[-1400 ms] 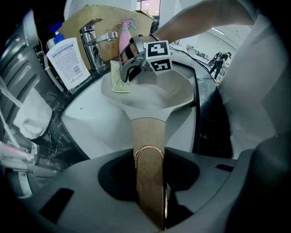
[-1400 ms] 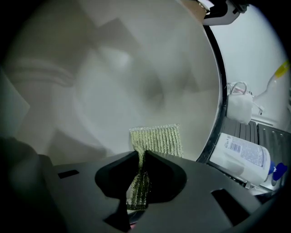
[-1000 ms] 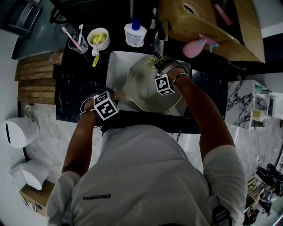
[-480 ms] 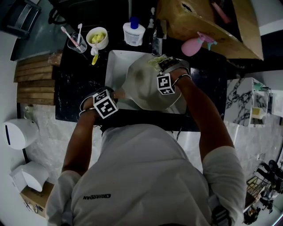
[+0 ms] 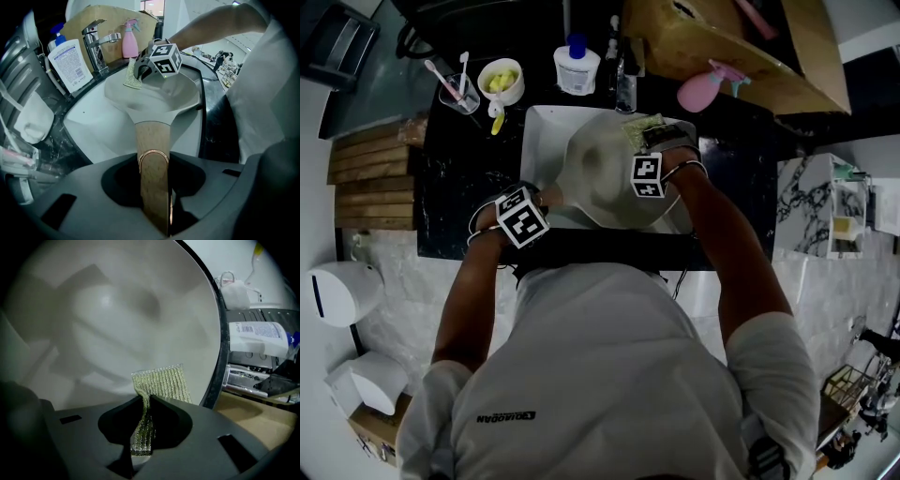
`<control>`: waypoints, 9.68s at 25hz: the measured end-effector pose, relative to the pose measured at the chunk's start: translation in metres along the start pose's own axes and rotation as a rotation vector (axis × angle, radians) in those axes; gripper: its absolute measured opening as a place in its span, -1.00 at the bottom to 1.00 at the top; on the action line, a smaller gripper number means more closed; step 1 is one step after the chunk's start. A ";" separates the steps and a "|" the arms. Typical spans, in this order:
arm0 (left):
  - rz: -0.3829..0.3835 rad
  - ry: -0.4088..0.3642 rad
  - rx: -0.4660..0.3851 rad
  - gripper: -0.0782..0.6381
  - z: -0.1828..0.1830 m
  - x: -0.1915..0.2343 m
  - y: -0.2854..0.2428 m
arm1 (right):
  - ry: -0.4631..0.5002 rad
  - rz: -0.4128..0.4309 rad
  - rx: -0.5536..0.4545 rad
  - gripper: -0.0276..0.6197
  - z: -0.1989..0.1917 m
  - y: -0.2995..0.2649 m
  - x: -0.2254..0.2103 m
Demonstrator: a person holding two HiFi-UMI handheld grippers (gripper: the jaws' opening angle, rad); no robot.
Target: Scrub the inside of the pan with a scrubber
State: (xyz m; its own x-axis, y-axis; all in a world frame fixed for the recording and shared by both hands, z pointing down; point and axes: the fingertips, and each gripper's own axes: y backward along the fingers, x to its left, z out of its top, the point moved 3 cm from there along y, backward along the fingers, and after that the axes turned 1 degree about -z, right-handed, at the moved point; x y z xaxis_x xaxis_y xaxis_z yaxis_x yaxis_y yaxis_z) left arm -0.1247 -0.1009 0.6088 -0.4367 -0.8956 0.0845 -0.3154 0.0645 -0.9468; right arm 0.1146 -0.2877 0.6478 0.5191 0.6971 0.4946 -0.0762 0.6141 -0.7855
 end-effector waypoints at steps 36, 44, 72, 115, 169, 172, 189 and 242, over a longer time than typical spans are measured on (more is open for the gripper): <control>-0.002 -0.001 -0.006 -0.38 0.002 -0.001 0.001 | -0.560 0.672 0.228 -0.70 0.005 0.046 0.090; 0.000 -0.003 -0.009 -0.38 0.003 0.000 0.001 | -0.786 0.941 0.150 -0.70 0.019 0.070 0.108; 0.002 -0.003 -0.009 -0.38 0.003 0.000 0.000 | -1.060 1.495 -0.218 -0.70 0.095 0.122 0.105; 0.007 -0.004 -0.003 -0.38 0.001 0.001 -0.001 | -0.810 0.279 -0.583 -0.70 0.097 0.037 -0.024; 0.007 -0.003 0.002 -0.39 0.001 0.000 -0.001 | -0.643 0.767 -0.749 -0.70 0.138 0.106 0.070; 0.008 -0.004 -0.001 -0.39 0.001 0.000 -0.002 | -0.623 0.786 -0.740 -0.70 0.136 0.109 0.073; 0.006 -0.001 -0.001 -0.39 0.001 -0.001 -0.001 | -0.622 0.571 -0.749 -0.70 0.112 0.125 0.041; 0.016 -0.007 0.007 -0.39 0.001 0.000 -0.001 | -0.690 0.821 -0.153 -0.70 0.046 0.056 0.090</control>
State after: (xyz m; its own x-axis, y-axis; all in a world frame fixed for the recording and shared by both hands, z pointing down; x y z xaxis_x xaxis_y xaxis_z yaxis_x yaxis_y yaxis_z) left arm -0.1239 -0.1013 0.6098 -0.4361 -0.8974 0.0667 -0.3020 0.0761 -0.9503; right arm 0.1179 -0.1735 0.6661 -0.2361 0.9618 -0.1382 -0.0500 -0.1540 -0.9868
